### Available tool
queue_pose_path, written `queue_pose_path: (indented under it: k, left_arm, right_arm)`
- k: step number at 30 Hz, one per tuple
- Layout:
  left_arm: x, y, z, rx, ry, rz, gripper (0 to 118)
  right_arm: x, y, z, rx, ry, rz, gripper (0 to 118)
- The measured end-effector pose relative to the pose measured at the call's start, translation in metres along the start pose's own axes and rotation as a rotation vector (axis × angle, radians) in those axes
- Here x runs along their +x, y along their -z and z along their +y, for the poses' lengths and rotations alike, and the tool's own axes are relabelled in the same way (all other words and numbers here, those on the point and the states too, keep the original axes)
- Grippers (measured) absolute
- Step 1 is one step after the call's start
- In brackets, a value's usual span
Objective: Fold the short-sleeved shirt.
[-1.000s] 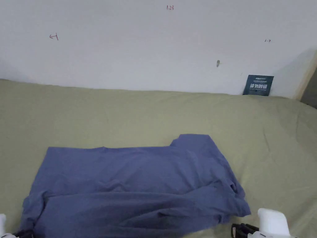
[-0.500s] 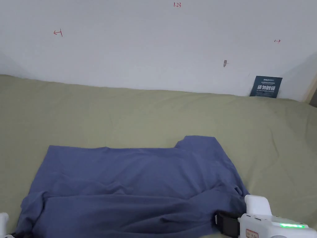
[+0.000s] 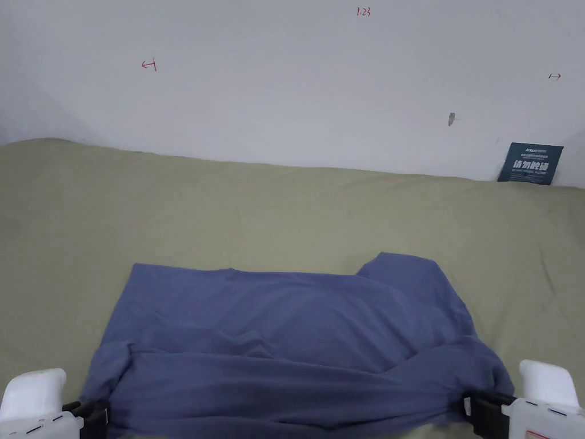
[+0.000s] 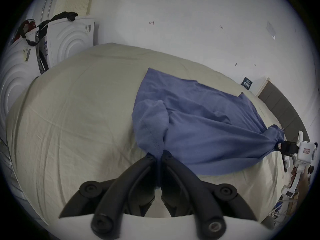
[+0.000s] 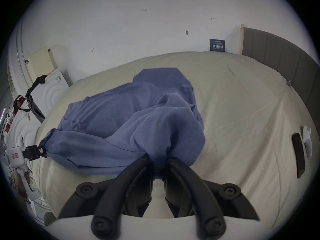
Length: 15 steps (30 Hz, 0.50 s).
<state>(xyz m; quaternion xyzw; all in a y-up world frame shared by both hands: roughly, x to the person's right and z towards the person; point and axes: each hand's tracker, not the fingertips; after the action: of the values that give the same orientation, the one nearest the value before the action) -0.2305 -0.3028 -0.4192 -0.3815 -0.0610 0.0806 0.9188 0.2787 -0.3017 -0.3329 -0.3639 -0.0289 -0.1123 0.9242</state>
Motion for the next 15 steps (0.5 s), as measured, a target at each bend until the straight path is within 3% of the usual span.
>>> queue_pose_path:
  k: [11, 15]
  left_arm:
    - [-0.005, -0.064, -0.006, -0.024, -0.005, -0.025, 3]
    - [-0.01, -0.081, -0.022, -0.07, -0.036, -0.009, 3]
  right_arm:
    - [0.004, -0.072, -0.013, -0.05, 0.048, -0.008, 14]
    - [-0.001, -0.092, -0.032, -0.111, 0.022, -0.03, 14]
